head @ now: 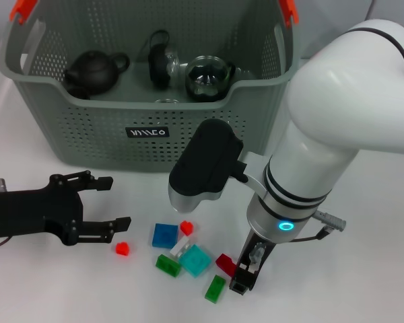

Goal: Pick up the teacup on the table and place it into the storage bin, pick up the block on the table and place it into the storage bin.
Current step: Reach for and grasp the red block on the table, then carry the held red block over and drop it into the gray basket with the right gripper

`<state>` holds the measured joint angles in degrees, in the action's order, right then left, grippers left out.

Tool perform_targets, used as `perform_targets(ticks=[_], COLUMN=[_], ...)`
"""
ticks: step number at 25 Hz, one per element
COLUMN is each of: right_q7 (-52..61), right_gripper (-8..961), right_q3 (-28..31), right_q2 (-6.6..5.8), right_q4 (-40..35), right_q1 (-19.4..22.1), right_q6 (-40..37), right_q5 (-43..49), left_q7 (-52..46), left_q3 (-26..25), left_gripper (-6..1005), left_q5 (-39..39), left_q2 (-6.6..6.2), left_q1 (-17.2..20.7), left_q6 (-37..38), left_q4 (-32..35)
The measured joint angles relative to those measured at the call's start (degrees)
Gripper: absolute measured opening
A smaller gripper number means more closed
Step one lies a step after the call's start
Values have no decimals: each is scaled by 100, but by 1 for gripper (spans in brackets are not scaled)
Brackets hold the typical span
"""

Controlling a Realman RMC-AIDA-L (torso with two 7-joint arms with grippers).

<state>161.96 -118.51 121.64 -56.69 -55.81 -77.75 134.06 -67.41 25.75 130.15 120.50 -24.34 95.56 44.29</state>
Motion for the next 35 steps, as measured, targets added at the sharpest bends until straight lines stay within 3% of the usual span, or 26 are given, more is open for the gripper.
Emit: perform_targets(ticks=[16, 22, 25, 31, 35], right_q7=[117, 169, 230, 240, 154], right_gripper=[365, 191, 190, 191, 190], right_q3=[-52, -23, 23, 684, 1270], right_q2=[8, -27, -61, -119, -121], right_q4=[9, -69, -103, -605, -1466], right_q1=[0, 13, 9, 190, 369], right_q6=[-1, -44, -70, -408, -750], right_q5=[-3, -11, 17, 483, 678], left_q7=[0, 0, 0, 0, 0], left_q3=[9, 9, 9, 9, 10], left_gripper=[872, 872, 872, 872, 872], left_q5=[-5, -4, 6, 26, 30], left_q2=[9, 9, 9, -5, -15], left_q1=[15, 14, 16, 17, 17], left_q6=[-2, 1, -2, -4, -3], left_q4=[0, 0, 0, 0, 3])
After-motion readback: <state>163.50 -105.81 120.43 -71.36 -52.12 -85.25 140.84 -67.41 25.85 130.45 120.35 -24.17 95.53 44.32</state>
